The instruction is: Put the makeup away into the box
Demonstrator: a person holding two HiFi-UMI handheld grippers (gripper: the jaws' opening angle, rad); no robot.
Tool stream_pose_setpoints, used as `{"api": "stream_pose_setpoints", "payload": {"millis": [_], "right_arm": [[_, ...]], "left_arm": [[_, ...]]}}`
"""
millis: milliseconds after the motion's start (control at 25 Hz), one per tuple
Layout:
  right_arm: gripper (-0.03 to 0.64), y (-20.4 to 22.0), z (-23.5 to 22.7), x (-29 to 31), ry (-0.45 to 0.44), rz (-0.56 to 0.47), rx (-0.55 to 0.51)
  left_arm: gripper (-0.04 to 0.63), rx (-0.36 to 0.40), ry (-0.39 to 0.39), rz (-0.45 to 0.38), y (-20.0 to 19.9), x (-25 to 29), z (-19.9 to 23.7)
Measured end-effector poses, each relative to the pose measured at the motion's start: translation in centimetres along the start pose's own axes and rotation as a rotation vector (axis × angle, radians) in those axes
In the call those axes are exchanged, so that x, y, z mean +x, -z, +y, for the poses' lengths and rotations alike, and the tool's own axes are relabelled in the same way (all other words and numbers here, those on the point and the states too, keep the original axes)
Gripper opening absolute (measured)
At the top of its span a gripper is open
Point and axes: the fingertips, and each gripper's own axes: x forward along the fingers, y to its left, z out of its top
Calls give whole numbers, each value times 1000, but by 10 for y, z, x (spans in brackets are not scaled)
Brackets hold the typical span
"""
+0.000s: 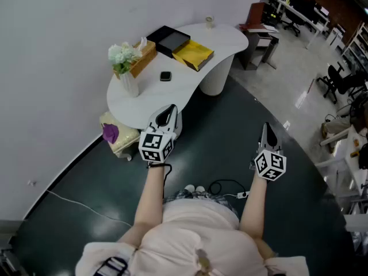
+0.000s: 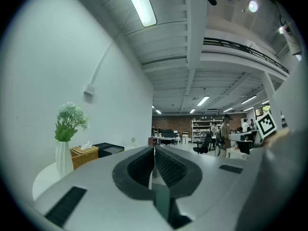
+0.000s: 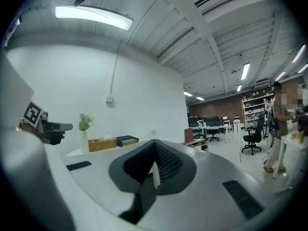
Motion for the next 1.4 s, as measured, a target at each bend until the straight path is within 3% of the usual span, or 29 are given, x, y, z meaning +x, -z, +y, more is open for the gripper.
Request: {"api": "stream_pose_setpoints", "payload": {"millis": [560, 920, 1400], "right_arm": [[14, 1, 33, 28, -102, 15, -17], [14, 3, 44, 28, -140, 24, -53], [15, 25, 52, 27, -186, 67, -17]], "left_arm": [[28, -22, -78, 0, 2, -15, 20], [28, -22, -67, 12, 9, -15, 14], [28, -22, -50, 32, 17, -7, 5]]}}
